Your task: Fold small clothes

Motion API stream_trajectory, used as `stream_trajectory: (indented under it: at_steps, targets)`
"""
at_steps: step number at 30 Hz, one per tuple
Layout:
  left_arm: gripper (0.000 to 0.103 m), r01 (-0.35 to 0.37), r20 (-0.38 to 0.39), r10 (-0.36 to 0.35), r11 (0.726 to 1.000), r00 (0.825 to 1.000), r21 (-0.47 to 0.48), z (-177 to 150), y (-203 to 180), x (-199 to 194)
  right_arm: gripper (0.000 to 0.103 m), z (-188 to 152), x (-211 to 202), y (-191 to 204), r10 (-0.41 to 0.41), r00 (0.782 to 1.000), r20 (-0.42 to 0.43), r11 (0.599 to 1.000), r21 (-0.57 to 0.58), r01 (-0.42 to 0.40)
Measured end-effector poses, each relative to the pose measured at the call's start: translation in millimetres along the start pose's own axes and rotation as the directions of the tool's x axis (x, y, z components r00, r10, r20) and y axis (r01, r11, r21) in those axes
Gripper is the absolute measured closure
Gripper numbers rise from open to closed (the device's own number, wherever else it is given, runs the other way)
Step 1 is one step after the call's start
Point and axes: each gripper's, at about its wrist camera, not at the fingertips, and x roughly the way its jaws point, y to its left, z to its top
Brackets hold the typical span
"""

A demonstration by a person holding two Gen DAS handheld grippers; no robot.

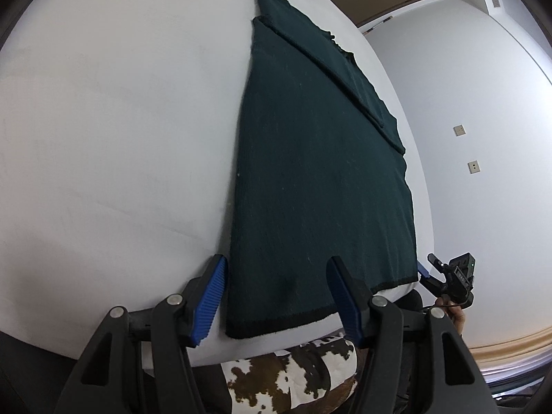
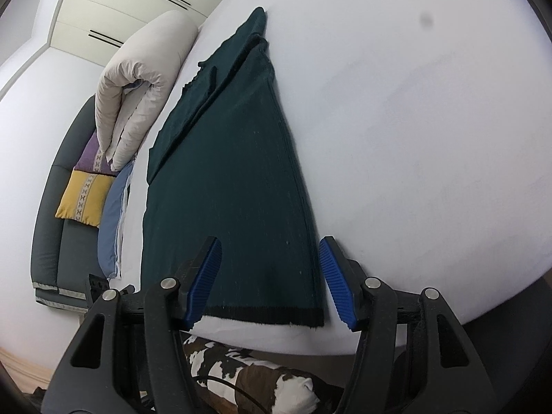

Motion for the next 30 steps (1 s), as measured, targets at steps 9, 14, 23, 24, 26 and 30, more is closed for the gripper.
stream_trajectory:
  at_steps: [9, 14, 23, 24, 26, 30]
  targets:
    - [0.042, 0.019, -0.009, -0.019, 1.0, 1.0, -0.003, 0, 0, 6, 0.047, 7, -15, -11, -0.011, 1.0, 0.004, 0.999, 0.033, 0.011]
    - [0.044, 0.061, -0.01, -0.062, 0.997, 0.998, -0.041, 2, 6, 8, 0.048, 7, -8, -19, 0.031, 0.998, -0.061, 0.997, 0.066, -0.027]
    - [0.05, 0.183, -0.02, -0.188, 0.974, 0.982, -0.135, 1, 31, 7, 0.052, 3, -2, -27, 0.066, 0.991, -0.12, 0.991, 0.124, -0.051]
    - [0.05, 0.187, -0.022, -0.192, 0.973, 0.981, -0.137, 0, 32, 6, 0.052, 1, -2, -29, 0.076, 0.989, -0.123, 0.99, 0.131, -0.06]
    - [0.05, 0.193, -0.024, -0.198, 0.971, 0.98, -0.138, -1, 32, 6, 0.053, -2, 0, -33, 0.094, 0.988, -0.125, 0.986, 0.145, -0.076]
    - [0.05, 0.206, -0.019, -0.211, 0.968, 0.977, -0.143, -3, 35, 5, 0.057, -4, 4, -37, 0.122, 0.984, -0.127, 0.981, 0.168, -0.1]
